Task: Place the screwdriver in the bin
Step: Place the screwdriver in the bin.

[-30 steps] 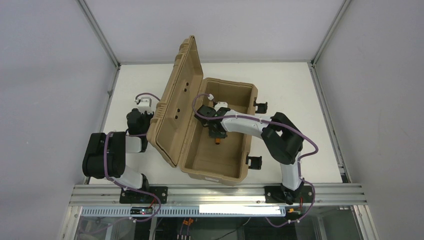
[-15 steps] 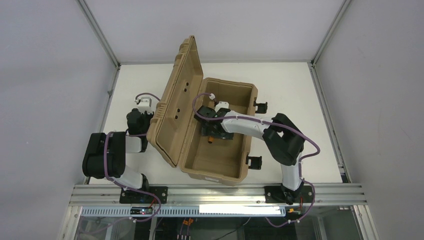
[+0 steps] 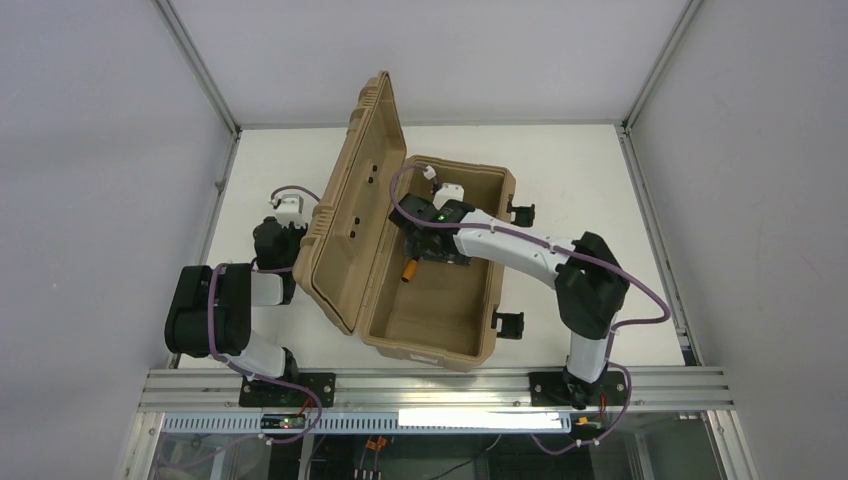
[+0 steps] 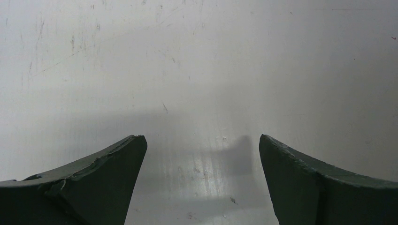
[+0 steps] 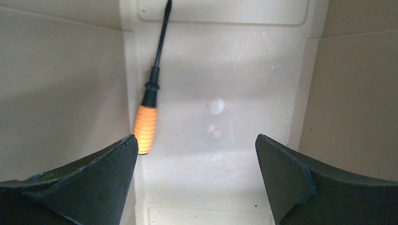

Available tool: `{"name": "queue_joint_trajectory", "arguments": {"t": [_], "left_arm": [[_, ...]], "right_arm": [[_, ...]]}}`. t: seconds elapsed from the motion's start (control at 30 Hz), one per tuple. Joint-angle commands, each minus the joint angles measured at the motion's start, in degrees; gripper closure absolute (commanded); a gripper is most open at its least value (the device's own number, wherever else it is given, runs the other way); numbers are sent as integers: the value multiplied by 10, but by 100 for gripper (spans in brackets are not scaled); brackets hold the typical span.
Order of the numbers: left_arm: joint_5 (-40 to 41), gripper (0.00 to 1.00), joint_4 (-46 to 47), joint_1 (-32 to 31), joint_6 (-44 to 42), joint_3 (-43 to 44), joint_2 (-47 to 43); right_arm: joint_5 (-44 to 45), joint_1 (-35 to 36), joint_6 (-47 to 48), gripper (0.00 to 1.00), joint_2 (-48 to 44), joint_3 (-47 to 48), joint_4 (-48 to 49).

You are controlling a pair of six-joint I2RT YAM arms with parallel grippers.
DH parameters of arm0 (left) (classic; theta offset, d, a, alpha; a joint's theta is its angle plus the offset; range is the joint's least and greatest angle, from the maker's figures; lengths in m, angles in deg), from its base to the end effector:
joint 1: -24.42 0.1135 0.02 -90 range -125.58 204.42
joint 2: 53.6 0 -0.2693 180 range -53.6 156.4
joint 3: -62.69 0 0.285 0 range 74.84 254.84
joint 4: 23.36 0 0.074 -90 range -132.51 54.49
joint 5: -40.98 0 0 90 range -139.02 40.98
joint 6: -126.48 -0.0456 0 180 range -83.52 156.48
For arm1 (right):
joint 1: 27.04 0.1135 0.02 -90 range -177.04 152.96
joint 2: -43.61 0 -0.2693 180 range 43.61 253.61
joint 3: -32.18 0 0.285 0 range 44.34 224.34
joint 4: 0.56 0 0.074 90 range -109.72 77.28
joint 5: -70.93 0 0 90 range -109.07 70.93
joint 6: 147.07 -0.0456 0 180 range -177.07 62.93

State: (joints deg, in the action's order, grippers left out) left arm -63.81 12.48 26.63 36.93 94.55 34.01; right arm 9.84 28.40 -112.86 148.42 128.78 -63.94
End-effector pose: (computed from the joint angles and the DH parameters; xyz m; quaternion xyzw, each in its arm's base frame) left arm 0.2804 -0.0008 0.1068 0.0550 0.8134 -0.0966 0.5710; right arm 0.2490 0.3226 0.2251 0.0429 0.9557 -0.0113 0.2908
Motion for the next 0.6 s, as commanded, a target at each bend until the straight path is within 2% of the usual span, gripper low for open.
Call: {"name": "queue_joint_trajectory", "arguments": {"t": [0.0,0.27,0.57], "left_arm": [[5,1,16,-3,-5,6,-12],[4,1,16,-2,-6,6,-12],[4,1,16,-3,-6,6,-12]], "right_arm": [[33,4,10,1,-34,87,-76],[48,0,73,1,-56,172,-119],[56,-27,153,1,-54,317,-163]]}}
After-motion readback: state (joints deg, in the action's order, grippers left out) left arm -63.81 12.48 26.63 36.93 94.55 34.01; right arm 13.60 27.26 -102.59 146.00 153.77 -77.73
